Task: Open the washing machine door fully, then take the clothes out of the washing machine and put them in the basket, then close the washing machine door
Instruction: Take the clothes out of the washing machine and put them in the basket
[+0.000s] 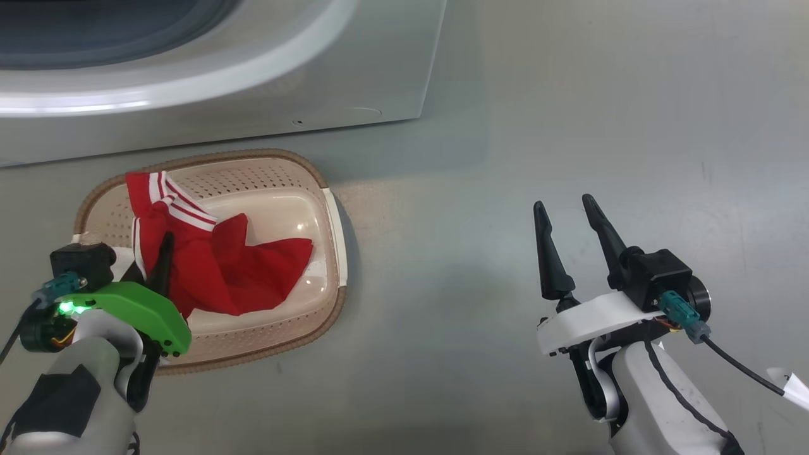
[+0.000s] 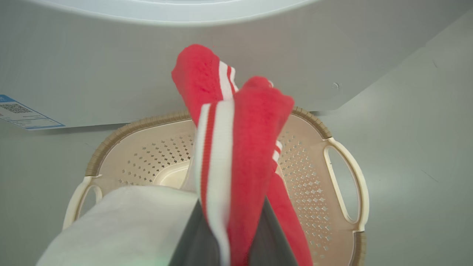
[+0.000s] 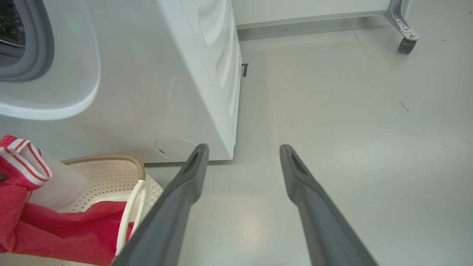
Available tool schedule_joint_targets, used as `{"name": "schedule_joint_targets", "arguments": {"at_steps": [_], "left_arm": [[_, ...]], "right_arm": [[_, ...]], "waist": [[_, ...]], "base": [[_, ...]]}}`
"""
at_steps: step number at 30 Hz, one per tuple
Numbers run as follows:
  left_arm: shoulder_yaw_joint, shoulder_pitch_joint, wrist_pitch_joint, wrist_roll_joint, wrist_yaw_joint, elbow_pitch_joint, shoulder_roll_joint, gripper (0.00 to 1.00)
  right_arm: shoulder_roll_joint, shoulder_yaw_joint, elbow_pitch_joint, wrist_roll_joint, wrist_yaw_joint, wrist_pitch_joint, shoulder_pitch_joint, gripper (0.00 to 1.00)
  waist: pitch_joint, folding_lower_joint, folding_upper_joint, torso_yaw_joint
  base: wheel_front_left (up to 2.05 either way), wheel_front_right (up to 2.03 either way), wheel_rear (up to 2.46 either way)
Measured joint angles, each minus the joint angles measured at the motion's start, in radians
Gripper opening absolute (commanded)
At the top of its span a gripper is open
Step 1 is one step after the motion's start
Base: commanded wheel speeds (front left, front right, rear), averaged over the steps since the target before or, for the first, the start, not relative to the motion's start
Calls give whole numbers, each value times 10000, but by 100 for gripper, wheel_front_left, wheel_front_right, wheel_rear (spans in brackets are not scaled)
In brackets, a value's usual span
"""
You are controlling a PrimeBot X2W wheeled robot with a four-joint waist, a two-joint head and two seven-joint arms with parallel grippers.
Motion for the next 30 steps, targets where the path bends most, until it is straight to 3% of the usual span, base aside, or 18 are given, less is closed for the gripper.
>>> {"name": "schedule_joint_targets", "arguments": {"at_steps": [11, 12, 13, 14, 30], "left_arm": [[-393, 12, -59, -36, 0, -71, 211, 0], [-414, 11, -61, -36, 0, -71, 230, 31], [-437, 11, -67, -36, 0, -75, 234, 49], [-451, 11, -69, -36, 0, -73, 234, 100], [61, 10, -69, -38, 0, -612, 196, 100]], "right_arm": [[2, 73, -284, -73, 0, 0, -258, 100], [6, 46, -284, -75, 0, 0, -260, 100], [2, 8, -286, -75, 0, 0, -260, 100], [-6, -19, -286, -75, 0, 0, -260, 100], [-10, -299, -219, -188, 0, 0, -262, 100]], "waist": [[876, 0, 0, -340], [923, 0, 0, -378], [965, 0, 0, -411], [999, 0, 0, -435], [657, 0, 0, -312]], "base": [[0, 0, 0], [0, 0, 0], [0, 0, 0], [0, 0, 0], [0, 0, 0]]}}
